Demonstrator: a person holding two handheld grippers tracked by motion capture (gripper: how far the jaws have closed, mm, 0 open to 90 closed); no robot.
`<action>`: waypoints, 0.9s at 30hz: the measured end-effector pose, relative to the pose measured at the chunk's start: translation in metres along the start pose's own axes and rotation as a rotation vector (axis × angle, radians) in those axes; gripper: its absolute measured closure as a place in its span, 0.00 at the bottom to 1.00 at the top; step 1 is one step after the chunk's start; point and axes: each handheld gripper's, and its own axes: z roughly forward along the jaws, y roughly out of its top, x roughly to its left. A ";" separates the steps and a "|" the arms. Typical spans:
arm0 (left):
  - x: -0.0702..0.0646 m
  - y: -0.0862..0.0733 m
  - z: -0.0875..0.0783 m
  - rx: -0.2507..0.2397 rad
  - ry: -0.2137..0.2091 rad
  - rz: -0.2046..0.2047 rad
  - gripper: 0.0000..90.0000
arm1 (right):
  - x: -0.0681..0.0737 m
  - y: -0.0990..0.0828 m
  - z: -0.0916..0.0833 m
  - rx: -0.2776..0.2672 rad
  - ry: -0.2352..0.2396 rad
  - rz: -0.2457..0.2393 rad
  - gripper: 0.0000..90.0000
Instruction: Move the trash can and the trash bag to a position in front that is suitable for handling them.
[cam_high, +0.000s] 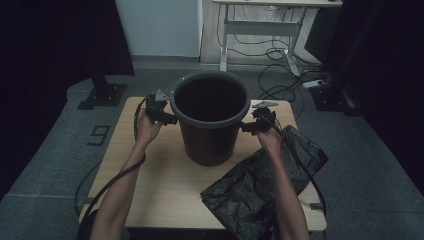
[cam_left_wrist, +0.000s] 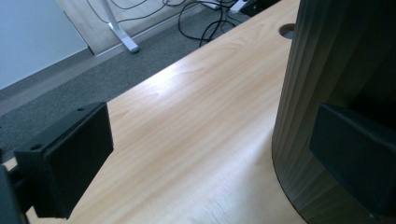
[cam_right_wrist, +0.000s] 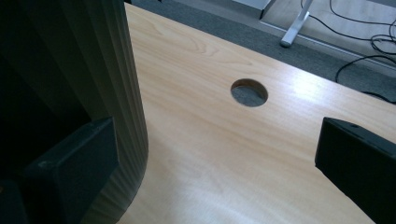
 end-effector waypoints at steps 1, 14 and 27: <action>-0.002 -0.001 -0.002 -0.001 -0.006 -0.003 0.00 | 0.002 -0.003 -0.003 -0.003 0.004 0.003 0.00; -0.023 -0.026 -0.037 -0.028 -0.061 0.014 0.00 | 0.031 -0.027 -0.033 0.020 -0.013 -0.078 0.00; -0.036 -0.084 -0.059 0.041 -0.138 -0.050 0.00 | 0.034 -0.066 -0.071 0.121 0.047 -0.060 0.00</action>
